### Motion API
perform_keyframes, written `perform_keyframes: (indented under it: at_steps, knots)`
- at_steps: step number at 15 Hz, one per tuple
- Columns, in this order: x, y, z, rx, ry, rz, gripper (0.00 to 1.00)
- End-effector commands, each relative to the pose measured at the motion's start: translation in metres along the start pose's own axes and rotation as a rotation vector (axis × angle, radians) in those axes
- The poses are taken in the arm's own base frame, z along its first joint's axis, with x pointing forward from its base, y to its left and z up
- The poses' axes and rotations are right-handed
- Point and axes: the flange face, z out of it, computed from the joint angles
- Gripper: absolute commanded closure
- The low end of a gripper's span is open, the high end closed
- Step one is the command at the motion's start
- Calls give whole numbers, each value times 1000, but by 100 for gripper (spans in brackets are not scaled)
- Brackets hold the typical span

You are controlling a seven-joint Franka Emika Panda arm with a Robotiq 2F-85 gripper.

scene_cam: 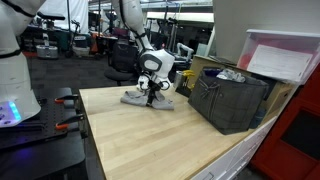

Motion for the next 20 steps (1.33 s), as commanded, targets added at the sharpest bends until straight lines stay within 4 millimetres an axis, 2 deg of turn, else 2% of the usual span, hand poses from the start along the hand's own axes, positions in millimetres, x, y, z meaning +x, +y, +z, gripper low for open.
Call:
perform_keyframes:
  at_steps: [1,5,10,13,14,15,16,20]
  knots:
    - [25,4,-5,40,35,35,0]
    - [50,-11,-12,45,77,40,0]
    - [79,-44,-4,-68,155,27,0]
    - [97,-50,7,-142,205,16,0]
    - [103,-51,9,-158,223,10,25]
    - [108,-52,10,-169,234,6,26]
    - [112,-52,12,-178,241,1,32]
    - [122,-52,19,-164,234,15,64]
